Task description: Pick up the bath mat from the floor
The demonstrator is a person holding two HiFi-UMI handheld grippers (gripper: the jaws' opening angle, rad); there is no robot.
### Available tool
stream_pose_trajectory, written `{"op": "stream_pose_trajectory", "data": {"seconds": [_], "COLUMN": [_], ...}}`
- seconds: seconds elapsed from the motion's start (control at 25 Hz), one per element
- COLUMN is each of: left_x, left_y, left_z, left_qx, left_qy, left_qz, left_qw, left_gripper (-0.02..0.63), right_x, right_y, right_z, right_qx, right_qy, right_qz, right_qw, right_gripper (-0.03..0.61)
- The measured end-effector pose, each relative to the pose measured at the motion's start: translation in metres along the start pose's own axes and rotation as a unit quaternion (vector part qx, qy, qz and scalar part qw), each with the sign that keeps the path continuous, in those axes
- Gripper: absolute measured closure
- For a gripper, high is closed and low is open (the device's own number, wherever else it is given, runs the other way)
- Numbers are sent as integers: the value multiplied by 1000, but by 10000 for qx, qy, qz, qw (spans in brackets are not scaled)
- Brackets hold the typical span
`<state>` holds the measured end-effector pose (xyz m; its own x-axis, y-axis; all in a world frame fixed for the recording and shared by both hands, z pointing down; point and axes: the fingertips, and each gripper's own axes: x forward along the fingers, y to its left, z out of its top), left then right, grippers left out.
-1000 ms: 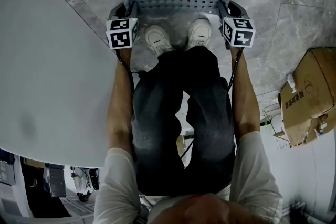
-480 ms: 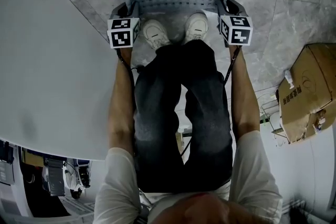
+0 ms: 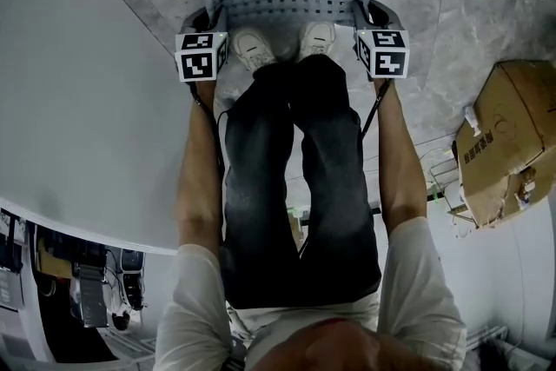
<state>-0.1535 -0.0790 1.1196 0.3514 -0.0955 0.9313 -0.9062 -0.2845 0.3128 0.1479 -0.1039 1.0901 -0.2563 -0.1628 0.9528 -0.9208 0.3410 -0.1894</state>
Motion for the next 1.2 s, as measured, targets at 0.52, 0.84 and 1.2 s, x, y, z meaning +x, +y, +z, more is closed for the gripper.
{"op": "stream_pose_trajectory", "data": {"seconds": [0.52, 0.84, 1.2], "left_x": [-77, -132, -194], "left_y": [-33, -49, -75], "left_z": [6, 7, 9], "left_qx": [-16, -128, -155], "left_qy": [-28, -210, -400], "left_qz": [-92, -45, -58], "left_qw": [10000, 9997, 9991], "left_gripper": [569, 569, 569], "right_x": [-80, -129, -194], "right_y": [17, 34, 48], "right_z": [17, 25, 27], "right_qx": [-340, -520, -585], "right_qy": [-26, -117, -218], "right_qz": [-23, 6, -1], "right_qw": [9994, 9986, 9980], "right_gripper": [535, 535, 534]}}
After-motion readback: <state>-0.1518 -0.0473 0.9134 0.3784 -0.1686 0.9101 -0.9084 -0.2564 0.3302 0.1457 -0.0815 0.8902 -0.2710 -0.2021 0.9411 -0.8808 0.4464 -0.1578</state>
